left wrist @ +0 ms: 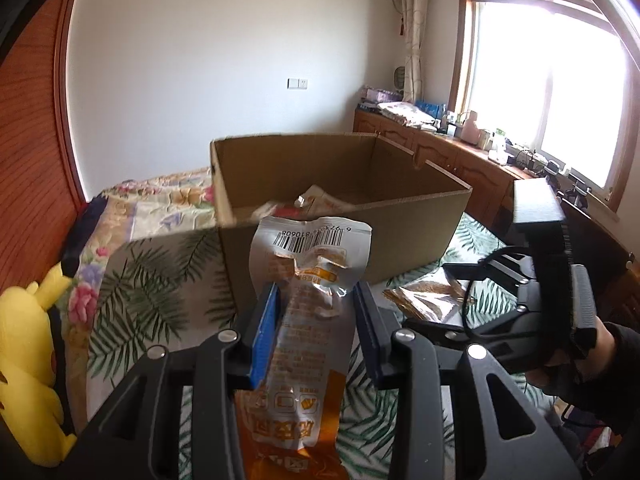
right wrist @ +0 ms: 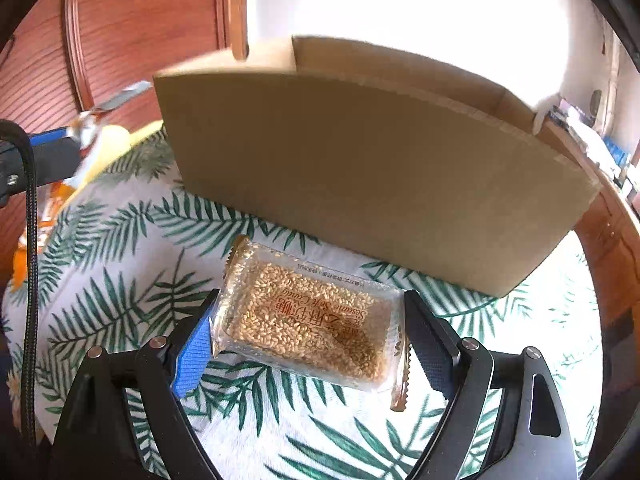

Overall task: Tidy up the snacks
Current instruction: 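Carry the bag with the left gripper while the right gripper carries the pastry tray over the box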

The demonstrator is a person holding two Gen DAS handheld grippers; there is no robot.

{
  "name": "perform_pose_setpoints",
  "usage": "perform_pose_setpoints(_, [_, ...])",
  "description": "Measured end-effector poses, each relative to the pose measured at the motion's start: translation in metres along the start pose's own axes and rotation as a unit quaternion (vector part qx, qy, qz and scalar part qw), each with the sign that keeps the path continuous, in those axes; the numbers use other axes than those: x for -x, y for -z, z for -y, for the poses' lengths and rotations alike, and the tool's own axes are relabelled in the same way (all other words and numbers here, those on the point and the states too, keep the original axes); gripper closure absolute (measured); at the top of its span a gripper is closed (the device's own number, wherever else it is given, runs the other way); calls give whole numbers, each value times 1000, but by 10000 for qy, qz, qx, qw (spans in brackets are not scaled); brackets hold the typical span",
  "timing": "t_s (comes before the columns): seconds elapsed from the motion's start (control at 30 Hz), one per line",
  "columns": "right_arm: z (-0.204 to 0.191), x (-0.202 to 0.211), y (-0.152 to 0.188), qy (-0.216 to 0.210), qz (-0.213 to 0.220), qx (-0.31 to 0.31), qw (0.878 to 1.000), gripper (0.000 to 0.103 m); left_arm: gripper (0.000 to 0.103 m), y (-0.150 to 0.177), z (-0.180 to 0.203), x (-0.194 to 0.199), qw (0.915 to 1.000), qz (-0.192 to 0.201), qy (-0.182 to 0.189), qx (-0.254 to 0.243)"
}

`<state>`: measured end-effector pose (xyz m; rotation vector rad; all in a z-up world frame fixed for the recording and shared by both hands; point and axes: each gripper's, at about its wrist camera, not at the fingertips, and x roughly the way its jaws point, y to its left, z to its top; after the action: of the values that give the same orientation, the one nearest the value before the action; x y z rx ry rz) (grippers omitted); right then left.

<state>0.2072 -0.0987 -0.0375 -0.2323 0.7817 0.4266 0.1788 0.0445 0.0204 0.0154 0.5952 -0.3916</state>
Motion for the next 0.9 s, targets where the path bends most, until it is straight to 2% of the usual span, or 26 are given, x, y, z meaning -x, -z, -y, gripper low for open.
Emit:
perform_pose_setpoints(0.3, [18, 50, -36, 99, 628, 78, 9979, 14, 67, -47, 14, -5, 9994, 246, 143, -184])
perform_pose_setpoints(0.53, [27, 66, -72, 220, 1022, 233, 9942, 14, 67, -91, 11, -16, 9986, 397, 208, -268])
perform_pose_setpoints(0.9, [42, 58, -110, 184, 1311, 367, 9905, 14, 67, -135, 13, -51, 9970, 453, -153, -614])
